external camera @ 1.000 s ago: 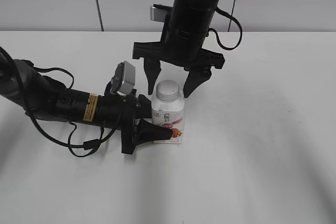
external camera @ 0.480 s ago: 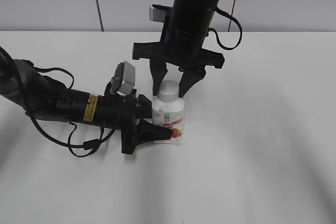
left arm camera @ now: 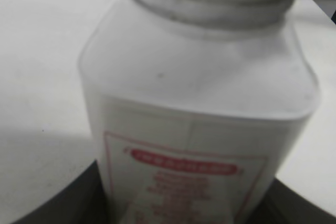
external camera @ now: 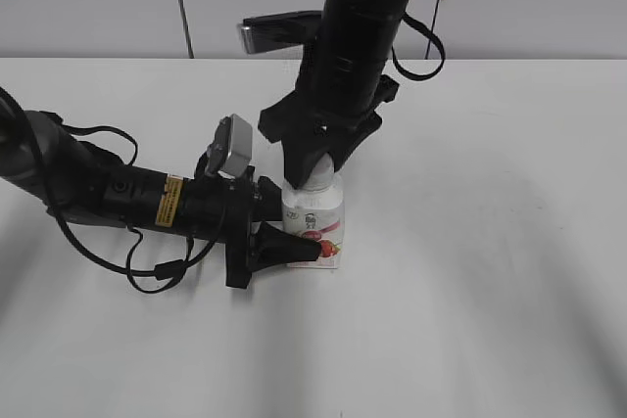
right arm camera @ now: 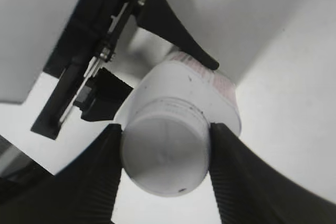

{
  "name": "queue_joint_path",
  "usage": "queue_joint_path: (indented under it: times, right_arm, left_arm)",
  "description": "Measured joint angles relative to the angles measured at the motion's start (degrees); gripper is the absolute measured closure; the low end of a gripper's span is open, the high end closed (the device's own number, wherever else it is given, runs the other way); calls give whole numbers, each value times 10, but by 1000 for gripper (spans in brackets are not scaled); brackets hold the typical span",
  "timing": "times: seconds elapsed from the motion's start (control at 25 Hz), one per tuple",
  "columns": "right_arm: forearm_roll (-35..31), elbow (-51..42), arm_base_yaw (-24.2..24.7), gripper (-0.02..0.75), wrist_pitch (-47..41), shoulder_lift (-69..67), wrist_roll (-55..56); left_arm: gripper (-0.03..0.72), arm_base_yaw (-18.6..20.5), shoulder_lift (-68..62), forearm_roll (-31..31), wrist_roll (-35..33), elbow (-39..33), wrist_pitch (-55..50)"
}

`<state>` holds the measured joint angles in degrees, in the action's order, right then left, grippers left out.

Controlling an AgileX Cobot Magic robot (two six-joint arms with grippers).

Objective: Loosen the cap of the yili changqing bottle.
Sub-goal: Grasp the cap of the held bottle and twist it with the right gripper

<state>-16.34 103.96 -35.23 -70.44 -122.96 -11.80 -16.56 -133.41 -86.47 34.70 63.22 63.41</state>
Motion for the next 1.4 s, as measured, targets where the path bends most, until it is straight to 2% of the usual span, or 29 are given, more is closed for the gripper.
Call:
queue_joint_path:
  times: [0.4,0.68,1.4]
  right_arm:
    - [-5,0,0,337,0,0,-328]
    - [-5,0,0,339,0,0,-469]
    - [-5,1,0,340,0,0,-491]
  left_arm:
    - [304,0,0,-5,-3,0,1]
    - [305,0,0,-5,-4,0,1]
    - [305,0,0,-6,-4,0,4]
